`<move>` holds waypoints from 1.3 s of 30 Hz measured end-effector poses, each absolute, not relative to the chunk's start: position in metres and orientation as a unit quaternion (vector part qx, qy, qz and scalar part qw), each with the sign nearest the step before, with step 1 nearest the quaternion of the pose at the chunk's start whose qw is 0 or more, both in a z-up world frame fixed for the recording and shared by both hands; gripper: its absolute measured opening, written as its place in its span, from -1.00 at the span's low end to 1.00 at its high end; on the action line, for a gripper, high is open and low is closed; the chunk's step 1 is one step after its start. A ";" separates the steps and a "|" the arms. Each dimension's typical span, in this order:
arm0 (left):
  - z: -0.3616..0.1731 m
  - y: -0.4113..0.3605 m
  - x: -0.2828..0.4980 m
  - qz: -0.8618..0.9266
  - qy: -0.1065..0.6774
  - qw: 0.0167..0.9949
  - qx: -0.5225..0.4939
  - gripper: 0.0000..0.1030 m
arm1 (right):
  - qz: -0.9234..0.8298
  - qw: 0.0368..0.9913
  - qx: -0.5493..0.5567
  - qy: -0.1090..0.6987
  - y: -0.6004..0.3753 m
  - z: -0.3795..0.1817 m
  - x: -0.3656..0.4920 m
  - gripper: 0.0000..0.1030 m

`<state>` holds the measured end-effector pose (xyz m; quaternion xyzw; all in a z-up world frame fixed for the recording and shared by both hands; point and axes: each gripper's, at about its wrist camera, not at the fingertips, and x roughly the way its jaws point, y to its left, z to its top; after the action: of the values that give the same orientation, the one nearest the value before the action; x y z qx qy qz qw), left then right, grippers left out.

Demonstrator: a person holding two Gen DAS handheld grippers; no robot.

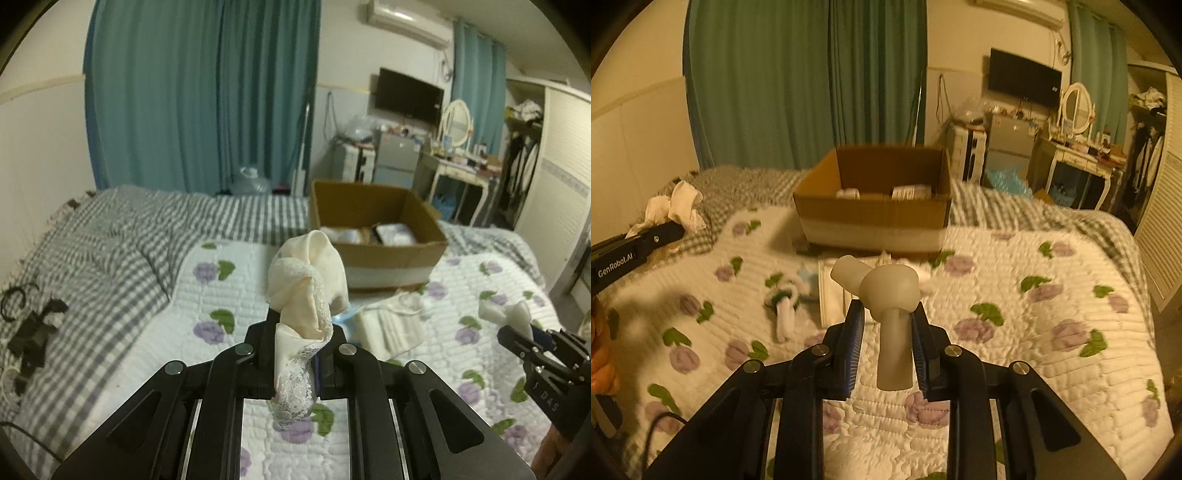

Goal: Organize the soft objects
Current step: 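Carry the lace sock and plastic piece over the cardboard box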

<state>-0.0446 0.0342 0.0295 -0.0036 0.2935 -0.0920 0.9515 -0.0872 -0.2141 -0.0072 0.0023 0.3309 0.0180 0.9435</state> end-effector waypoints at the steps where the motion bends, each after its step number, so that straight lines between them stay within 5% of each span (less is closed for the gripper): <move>1: 0.034 0.033 -0.048 -0.094 0.289 0.953 -0.004 -0.76 | 0.017 0.946 0.004 0.322 -0.214 0.000 -0.092 -0.52; 18: 0.106 0.013 -0.069 -0.135 0.206 0.969 0.000 -0.76 | 0.018 0.978 0.002 0.209 -0.219 0.098 -0.128 -0.52; 39: 0.137 -0.022 0.010 -0.153 0.176 0.973 0.000 -0.76 | 0.023 0.990 -0.018 0.140 -0.223 0.162 -0.066 -0.52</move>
<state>0.0104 -0.0220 0.1372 -0.0001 0.1758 -0.1527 0.9725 -0.0664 -0.2232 0.1618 -0.0184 0.1403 0.0230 0.9897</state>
